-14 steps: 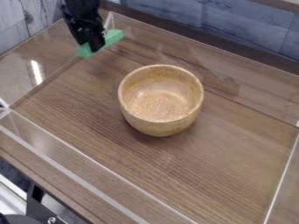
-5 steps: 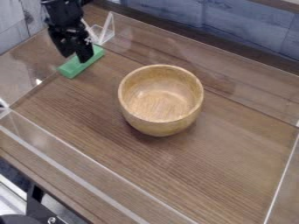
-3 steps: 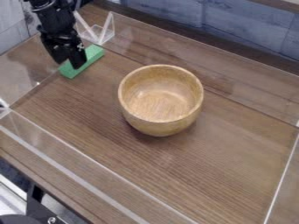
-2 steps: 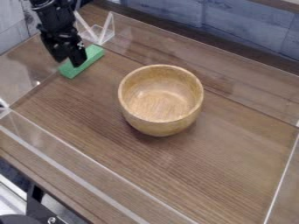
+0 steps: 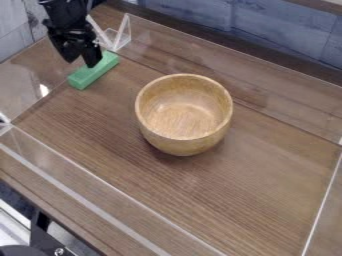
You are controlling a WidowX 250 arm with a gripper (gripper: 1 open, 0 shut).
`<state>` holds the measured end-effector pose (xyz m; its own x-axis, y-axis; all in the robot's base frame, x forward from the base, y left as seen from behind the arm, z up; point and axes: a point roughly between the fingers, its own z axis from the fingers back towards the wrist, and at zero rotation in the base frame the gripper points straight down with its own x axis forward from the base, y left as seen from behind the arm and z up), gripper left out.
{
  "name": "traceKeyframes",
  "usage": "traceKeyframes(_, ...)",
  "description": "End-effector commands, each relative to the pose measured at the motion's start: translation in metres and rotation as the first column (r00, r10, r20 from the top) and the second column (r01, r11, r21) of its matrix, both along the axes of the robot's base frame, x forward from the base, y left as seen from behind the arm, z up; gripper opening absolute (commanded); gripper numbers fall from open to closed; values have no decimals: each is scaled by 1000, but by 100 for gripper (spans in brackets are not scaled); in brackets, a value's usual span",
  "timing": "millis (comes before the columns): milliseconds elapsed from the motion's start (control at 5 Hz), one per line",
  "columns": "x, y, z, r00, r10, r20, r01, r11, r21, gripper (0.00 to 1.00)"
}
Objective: Move green stick from inside the wooden bowl to the table next to it
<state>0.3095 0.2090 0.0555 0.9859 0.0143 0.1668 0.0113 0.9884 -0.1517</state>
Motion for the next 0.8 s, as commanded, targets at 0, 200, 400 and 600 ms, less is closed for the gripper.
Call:
traceKeyframes(0, 4, 4, 12, 998, -41, 53, 39, 999, 32, 100)
traceKeyframes(200, -1, 3, 7, 995, -79, 55, 78, 997, 29, 100)
traceKeyframes(400, 1, 4, 13, 997, -44, 57, 43, 999, 26, 100)
traceKeyframes(600, 4, 6, 19, 998, -10, 60, 9, 1000, 23, 100)
